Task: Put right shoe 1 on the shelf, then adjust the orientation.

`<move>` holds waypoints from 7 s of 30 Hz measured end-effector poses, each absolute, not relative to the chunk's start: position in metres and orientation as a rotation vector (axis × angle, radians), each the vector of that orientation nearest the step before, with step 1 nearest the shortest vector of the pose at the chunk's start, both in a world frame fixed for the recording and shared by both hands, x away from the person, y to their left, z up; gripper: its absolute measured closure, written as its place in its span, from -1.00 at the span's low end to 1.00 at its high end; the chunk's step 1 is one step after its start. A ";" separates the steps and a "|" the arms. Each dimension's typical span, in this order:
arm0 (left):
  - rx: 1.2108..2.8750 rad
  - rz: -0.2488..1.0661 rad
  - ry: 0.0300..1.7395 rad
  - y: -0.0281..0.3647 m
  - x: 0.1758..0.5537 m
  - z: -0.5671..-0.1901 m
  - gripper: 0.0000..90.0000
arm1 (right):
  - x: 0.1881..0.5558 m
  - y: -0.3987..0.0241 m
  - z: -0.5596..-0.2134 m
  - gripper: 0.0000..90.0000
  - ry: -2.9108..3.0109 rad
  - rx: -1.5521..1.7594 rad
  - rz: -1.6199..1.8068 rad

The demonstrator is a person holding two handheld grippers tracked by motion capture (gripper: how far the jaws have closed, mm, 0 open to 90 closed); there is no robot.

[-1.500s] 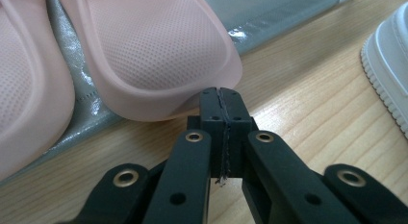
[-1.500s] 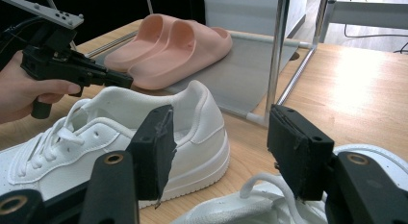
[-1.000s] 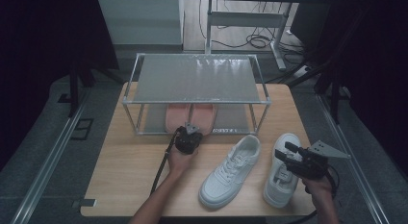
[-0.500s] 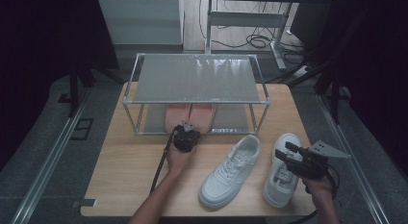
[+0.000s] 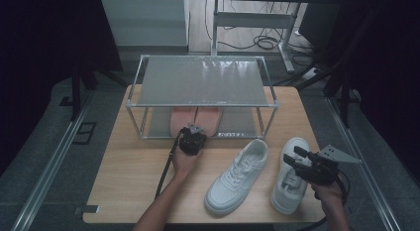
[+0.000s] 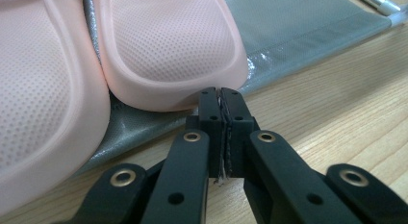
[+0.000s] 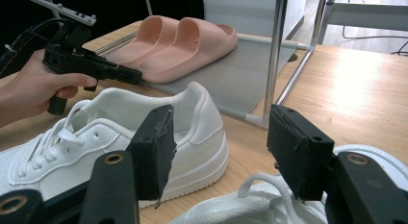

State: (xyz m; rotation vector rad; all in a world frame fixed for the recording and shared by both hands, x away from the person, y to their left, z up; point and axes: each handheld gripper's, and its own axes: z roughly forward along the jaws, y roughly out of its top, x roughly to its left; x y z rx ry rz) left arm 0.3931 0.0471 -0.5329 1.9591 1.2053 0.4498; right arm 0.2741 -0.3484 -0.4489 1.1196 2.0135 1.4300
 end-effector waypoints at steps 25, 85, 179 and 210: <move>1.942 0.425 1.171 0.058 0.373 -0.525 0.94 | 0.274 -0.350 -0.448 -0.05 2.008 1.122 1.431; 1.982 0.400 1.189 0.184 0.255 -0.524 -0.09 | 0.271 -0.338 -0.448 0.00 2.047 1.093 1.425; 1.930 0.323 1.235 0.191 0.259 -0.524 -0.13 | 0.264 -0.135 -0.490 1.00 2.640 0.625 1.122; 1.934 0.321 1.238 0.190 0.259 -0.525 -0.13 | 0.279 -0.281 -0.414 1.00 2.273 0.983 1.235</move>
